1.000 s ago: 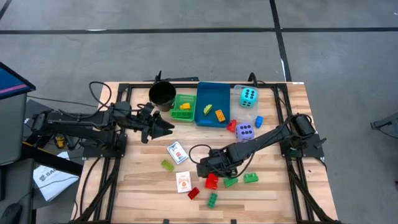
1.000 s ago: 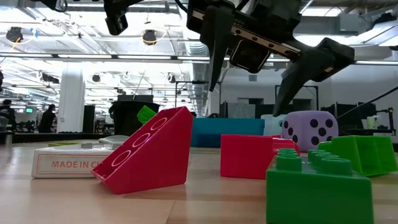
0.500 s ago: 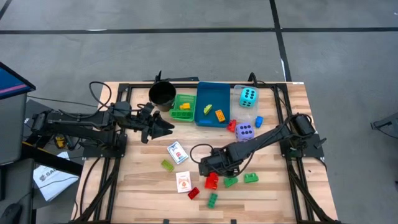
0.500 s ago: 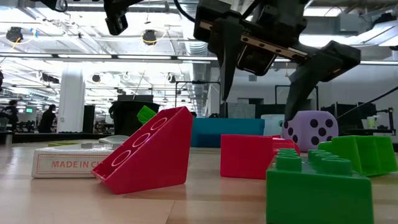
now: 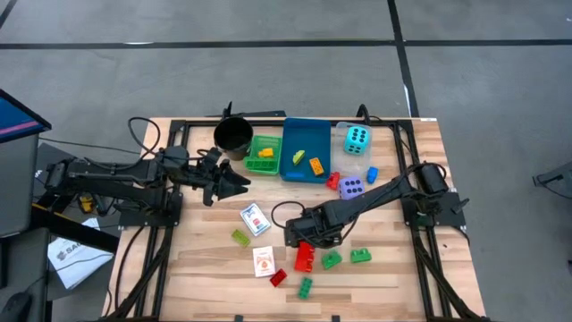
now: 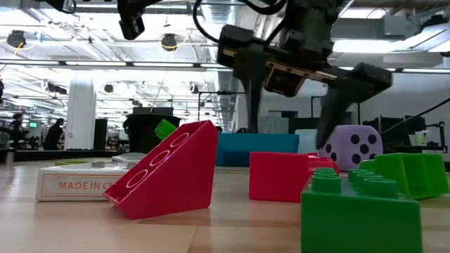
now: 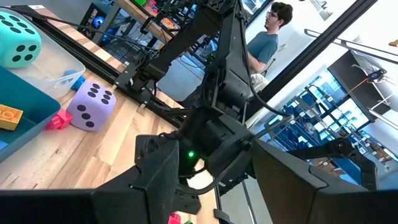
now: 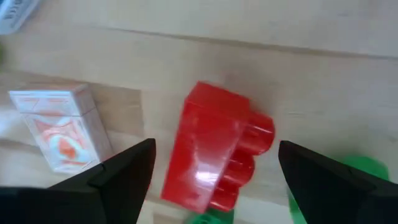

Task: Pick & Place Toys
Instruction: Put the large stud red game piece into the green bin

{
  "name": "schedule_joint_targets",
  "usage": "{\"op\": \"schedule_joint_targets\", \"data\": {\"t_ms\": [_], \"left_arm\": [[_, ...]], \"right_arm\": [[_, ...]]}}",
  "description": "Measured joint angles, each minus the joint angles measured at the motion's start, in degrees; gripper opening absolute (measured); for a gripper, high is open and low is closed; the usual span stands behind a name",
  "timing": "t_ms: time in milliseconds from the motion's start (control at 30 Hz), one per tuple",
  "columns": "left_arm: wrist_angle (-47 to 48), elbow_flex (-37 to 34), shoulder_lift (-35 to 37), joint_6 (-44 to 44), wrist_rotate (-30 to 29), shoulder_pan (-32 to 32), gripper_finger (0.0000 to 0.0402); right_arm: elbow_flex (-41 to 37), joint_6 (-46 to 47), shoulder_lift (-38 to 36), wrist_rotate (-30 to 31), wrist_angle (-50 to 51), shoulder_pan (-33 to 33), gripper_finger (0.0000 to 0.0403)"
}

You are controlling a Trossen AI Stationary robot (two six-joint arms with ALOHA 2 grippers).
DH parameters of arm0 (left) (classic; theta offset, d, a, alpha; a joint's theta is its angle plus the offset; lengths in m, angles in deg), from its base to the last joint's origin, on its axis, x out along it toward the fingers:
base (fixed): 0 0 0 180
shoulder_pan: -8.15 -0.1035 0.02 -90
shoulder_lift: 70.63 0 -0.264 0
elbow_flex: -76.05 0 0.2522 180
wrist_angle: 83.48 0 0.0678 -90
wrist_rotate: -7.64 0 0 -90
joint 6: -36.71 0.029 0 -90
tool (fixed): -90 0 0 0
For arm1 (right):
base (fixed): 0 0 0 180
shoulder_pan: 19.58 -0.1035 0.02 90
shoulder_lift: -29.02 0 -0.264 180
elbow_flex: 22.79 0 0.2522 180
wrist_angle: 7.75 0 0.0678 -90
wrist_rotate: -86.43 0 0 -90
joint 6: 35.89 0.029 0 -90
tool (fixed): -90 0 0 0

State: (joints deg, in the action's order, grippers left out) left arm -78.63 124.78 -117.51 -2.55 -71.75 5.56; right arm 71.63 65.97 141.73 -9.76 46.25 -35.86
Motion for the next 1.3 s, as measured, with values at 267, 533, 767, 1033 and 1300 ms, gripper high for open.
{"op": "schedule_joint_targets", "data": {"t_ms": [267,533,767,1033,1300], "left_arm": [[0.32,-0.03,0.00,0.00,0.00,0.00,0.0197],[1.16,-0.03,0.00,0.00,0.00,0.00,0.0197],[1.46,-0.03,0.00,0.00,0.00,0.00,0.0197],[1.50,-0.03,0.00,0.00,0.00,0.00,0.0197],[1.57,-0.03,0.00,0.00,0.00,0.00,0.0197]], "right_arm": [[0.14,0.12,2.83,-3.19,-5.17,0.06,0.0333],[0.09,0.12,3.93,-3.40,-6.85,0.07,0.0333],[0.07,0.12,3.93,-3.42,-6.37,0.05,0.0333],[0.07,0.14,3.93,-4.36,-8.30,0.07,0.0333],[0.07,0.94,3.93,-4.45,-10.32,0.03,0.0333]]}}
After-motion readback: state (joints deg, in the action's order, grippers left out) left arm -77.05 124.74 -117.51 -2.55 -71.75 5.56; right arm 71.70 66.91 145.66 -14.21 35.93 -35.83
